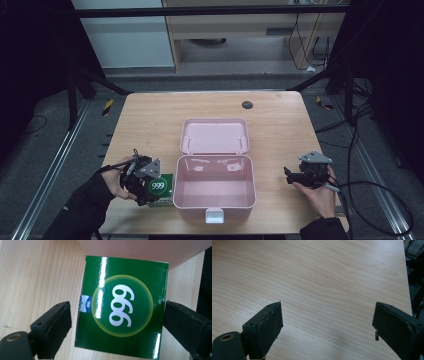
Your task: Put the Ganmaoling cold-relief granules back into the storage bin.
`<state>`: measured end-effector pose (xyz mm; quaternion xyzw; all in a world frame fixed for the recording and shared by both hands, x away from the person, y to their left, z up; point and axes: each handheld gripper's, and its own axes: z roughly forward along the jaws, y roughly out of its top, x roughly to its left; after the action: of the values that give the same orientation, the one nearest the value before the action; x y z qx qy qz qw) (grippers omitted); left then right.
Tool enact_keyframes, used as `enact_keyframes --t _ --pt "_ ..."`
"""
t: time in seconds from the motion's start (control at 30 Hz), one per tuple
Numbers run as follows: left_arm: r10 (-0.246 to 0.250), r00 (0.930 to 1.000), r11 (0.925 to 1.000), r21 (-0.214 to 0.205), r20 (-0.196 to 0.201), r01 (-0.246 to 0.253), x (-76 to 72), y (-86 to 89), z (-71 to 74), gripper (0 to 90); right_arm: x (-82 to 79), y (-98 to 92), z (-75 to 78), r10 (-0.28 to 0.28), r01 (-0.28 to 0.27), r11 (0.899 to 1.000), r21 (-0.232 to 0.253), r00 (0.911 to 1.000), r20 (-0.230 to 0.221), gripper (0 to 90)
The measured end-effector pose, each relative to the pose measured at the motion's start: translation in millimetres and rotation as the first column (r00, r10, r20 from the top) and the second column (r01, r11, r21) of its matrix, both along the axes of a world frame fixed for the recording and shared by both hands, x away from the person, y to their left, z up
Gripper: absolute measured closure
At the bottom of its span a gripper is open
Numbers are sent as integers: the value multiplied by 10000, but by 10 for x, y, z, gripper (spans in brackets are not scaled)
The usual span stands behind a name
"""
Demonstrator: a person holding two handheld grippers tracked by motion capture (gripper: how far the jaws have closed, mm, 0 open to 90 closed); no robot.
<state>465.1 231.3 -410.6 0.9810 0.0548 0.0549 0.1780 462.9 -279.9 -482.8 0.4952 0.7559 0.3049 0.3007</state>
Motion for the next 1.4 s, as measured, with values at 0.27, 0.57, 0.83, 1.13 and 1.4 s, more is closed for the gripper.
enact_keyframes --t 0.27,0.57,0.83,1.13,1.4 --pt "-91 9998 9999 -73 -178 90 28 -45 -92 78 6 7 -11 17 -17 10000 8 10000 -97 96" --pt "-116 9993 9997 -218 -364 108 54 -70 -199 79 10 11 -18 17 -17 10000 19 9999 -156 96" --pt "-98 9980 9998 -191 -621 86 82 -93 -294 83 16 13 -30 91 -92 9999 -46 9997 -244 96" --pt "-8 9976 9996 -280 -694 -11 80 -67 -289 127 15 14 -29 91 -92 9999 -44 9996 -250 96" --pt "272 9954 9996 -36 -920 -276 63 -33 -247 144 11 10 -25 87 -89 9999 -66 9996 -282 96"
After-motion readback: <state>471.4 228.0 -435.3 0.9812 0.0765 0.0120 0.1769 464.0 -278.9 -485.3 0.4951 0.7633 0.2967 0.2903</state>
